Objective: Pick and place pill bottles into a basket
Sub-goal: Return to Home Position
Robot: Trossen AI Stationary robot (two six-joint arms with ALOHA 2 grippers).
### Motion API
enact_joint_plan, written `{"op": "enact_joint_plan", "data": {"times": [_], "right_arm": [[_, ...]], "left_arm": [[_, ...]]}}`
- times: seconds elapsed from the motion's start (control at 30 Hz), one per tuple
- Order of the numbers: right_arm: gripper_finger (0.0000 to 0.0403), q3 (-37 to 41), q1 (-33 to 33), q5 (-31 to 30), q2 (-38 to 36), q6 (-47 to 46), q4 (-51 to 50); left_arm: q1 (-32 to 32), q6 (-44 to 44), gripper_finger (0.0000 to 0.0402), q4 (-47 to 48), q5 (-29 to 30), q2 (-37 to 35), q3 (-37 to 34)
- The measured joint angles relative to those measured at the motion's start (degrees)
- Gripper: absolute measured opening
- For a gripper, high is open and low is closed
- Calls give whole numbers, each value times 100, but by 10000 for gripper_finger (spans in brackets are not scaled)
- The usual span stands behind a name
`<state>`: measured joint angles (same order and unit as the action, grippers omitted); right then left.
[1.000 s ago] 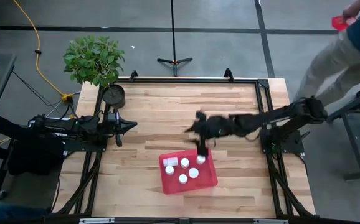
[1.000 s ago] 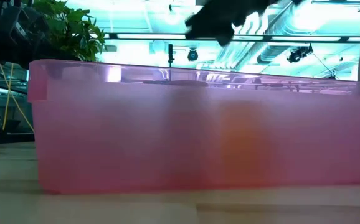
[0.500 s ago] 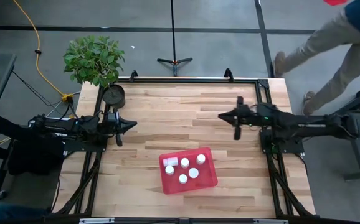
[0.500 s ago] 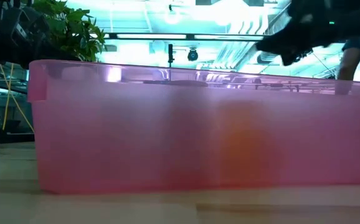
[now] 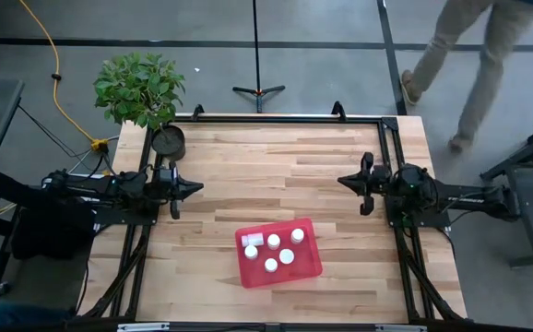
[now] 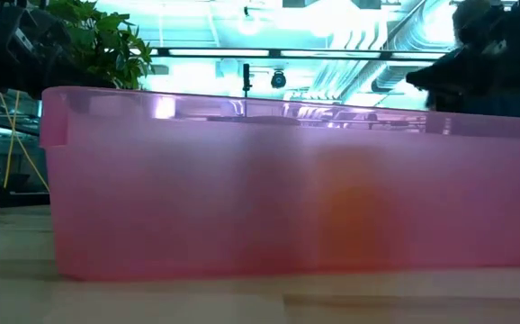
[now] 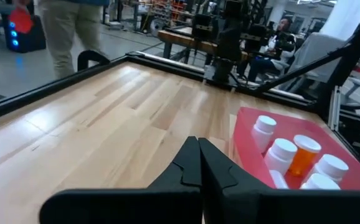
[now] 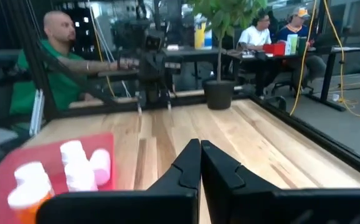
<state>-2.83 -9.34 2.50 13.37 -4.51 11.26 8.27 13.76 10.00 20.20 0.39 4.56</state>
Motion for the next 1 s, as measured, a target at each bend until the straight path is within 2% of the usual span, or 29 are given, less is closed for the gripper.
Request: {"op": "enact_joint_plan", "data": {"times": [0.1, 0.17, 0.27, 0.47, 0.57, 0.63, 0.8, 1.0], "right_arm": [[1, 2, 0, 84, -135, 186, -154], [1, 2, -1, 393, -217, 204, -144], [0, 2, 2, 715, -300, 204, -189], [0, 2, -2, 638, -301, 436, -571], [0, 218, -2, 662, -311, 482, -128], [0, 225, -11, 594, -275, 497, -291], [0, 225, -50, 751, -330, 459, -189], [0, 227, -50, 603, -409, 457, -164]], "left_arm": [[0, -36, 23, 0, -2, 2, 0], [-2, -160, 25, -81, -49, 2, -13], [-1, -479, 22, -683, -285, 0, -171], [-1, -877, 22, -897, -427, 19, -243], [-2, -963, 25, -921, -488, 30, -255], [-2, -1054, 24, -1086, -556, 82, -322], [-2, -1054, 22, -1324, -592, 315, -382], [-2, -912, 26, -1302, -582, 439, -385]]}}
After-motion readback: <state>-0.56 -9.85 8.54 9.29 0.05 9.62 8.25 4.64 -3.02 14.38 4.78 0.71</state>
